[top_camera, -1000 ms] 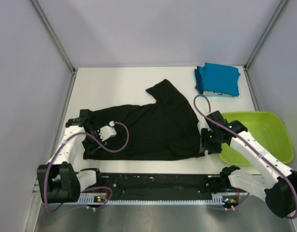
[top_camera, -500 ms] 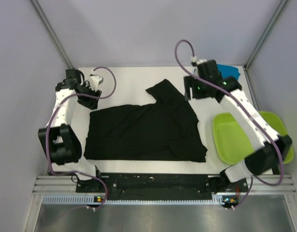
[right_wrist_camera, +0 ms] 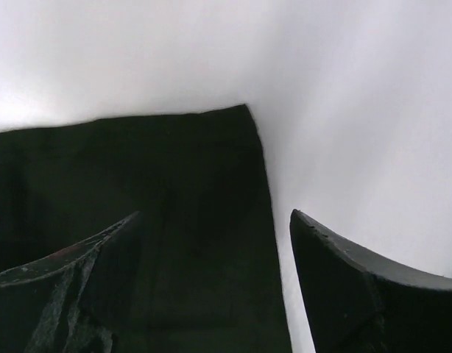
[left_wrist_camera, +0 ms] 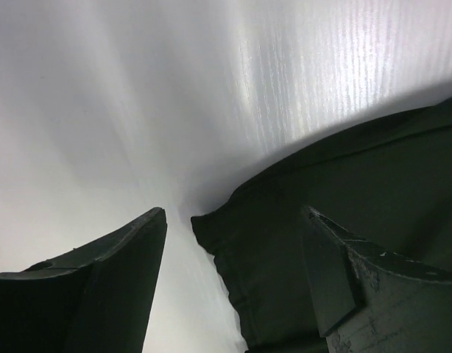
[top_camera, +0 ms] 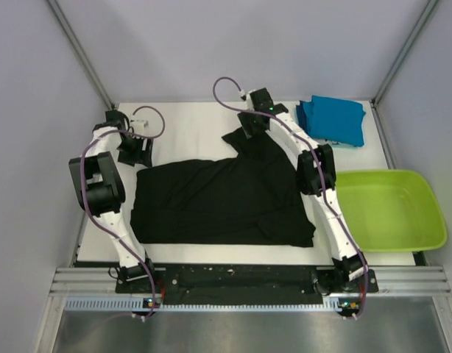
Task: Fold and stack the t-shirts
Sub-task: Grap the side of the flattened tshirt furthest away from the robot with both arms
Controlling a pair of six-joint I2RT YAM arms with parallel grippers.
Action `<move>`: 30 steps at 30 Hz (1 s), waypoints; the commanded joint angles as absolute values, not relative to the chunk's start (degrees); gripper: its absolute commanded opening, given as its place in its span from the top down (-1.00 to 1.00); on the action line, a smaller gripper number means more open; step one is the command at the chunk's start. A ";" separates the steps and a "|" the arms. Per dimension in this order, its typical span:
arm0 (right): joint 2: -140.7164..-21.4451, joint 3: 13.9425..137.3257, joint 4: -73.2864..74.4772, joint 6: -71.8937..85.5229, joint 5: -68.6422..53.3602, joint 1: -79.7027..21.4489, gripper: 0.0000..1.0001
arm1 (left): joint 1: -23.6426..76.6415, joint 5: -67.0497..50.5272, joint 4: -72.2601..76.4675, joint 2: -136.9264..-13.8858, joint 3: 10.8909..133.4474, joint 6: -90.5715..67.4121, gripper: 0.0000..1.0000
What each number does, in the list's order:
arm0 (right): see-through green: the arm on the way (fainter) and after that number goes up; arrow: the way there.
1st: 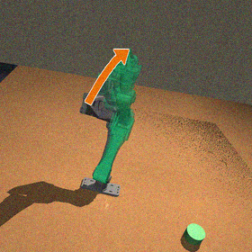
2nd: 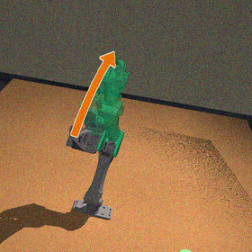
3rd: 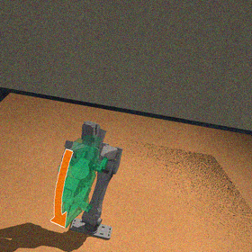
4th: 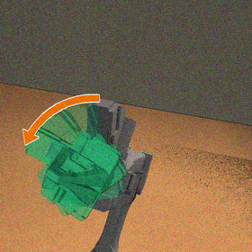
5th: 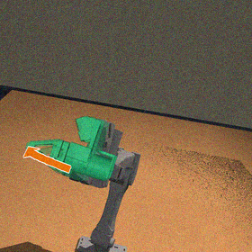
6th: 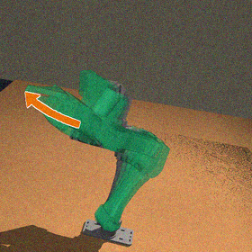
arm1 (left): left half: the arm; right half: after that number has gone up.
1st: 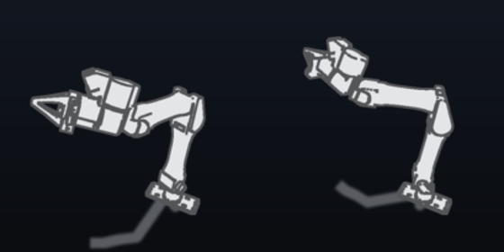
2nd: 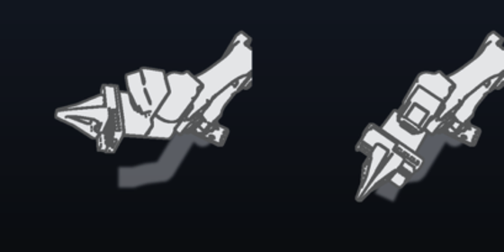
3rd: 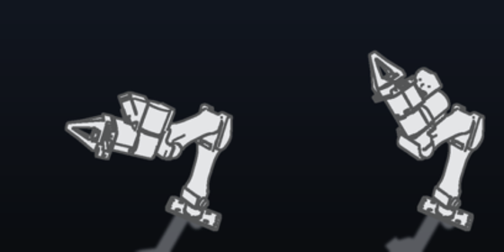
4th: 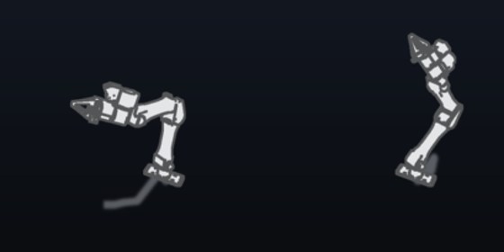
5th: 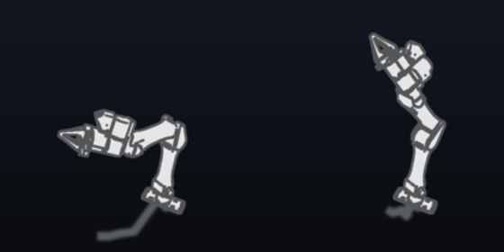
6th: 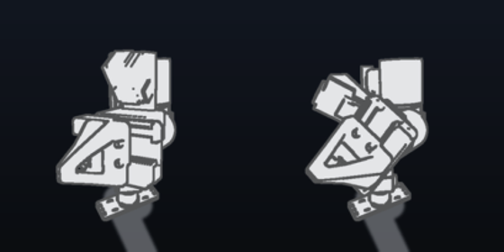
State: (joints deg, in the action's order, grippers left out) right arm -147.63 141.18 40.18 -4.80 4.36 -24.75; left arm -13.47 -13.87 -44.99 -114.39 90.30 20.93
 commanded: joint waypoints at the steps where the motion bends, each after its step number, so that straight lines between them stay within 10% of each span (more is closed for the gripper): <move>1: -152.92 145.81 37.44 -7.12 2.19 -24.17 -0.57 | -13.54 -14.06 -44.12 -116.98 92.90 18.46 -0.53; 10: -154.16 144.49 41.30 -7.12 0.26 -24.70 -0.25 | -10.73 -11.08 -50.45 -122.08 98.44 21.27 -0.33; 20: -149.25 138.52 43.07 -5.80 -7.99 -24.79 1.00 | -10.72 -14.94 -57.23 -122.97 98.53 23.64 -0.28; 30: -127.65 122.90 42.54 -3.78 -11.25 -24.61 1.00 | -10.63 -15.29 -59.77 -121.29 97.65 24.17 -0.36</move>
State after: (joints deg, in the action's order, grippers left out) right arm -141.82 127.74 42.37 -5.19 -8.43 -24.62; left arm -10.39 -14.20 -58.24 -124.05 98.72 22.81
